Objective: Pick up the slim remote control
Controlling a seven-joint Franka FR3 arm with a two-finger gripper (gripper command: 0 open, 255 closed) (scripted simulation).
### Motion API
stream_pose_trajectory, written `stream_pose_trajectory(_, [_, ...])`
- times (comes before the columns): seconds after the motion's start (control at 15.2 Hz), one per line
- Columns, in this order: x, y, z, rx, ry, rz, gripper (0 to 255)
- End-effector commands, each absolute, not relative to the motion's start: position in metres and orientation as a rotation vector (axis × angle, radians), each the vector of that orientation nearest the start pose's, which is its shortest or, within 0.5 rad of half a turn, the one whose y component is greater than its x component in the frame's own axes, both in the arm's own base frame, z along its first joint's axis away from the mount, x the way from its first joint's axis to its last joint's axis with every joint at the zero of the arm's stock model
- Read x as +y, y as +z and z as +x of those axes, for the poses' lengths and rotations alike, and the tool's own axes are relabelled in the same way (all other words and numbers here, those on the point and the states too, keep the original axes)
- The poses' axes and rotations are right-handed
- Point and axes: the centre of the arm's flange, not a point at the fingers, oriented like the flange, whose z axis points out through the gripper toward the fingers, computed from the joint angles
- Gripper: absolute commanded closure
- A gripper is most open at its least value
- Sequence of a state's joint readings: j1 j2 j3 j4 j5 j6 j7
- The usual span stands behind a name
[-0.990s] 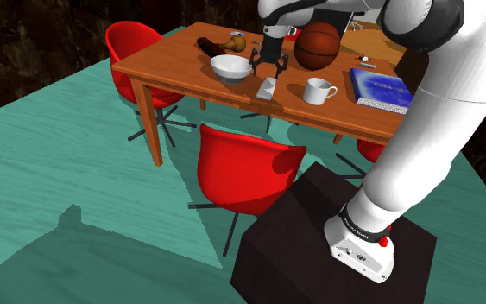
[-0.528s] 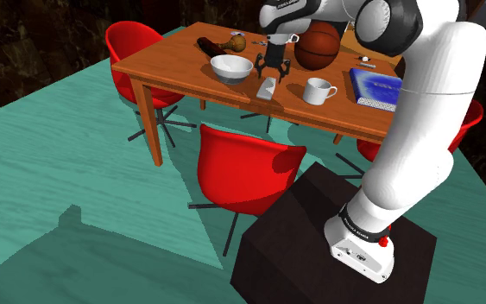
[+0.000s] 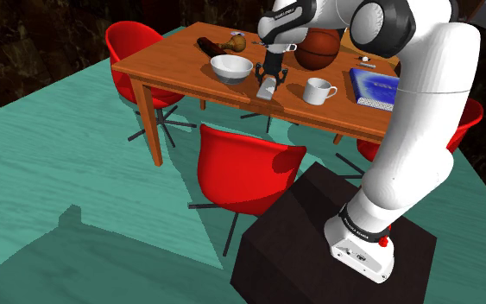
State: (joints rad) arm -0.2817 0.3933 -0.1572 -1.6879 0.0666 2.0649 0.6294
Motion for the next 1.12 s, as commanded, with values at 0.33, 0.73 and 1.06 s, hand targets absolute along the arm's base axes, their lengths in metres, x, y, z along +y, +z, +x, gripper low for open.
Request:
stream_pose_trajectory(0.33, [-0.268,0.371,0.602,1.629,0.017,-2.69,255])
stream_pose_trajectory(0.73, [-0.267,0.387,0.602,1.629,0.017,-2.69,255])
stream_pose_trajectory(1.06, [-0.267,0.413,0.602,1.629,0.017,-2.69,255])
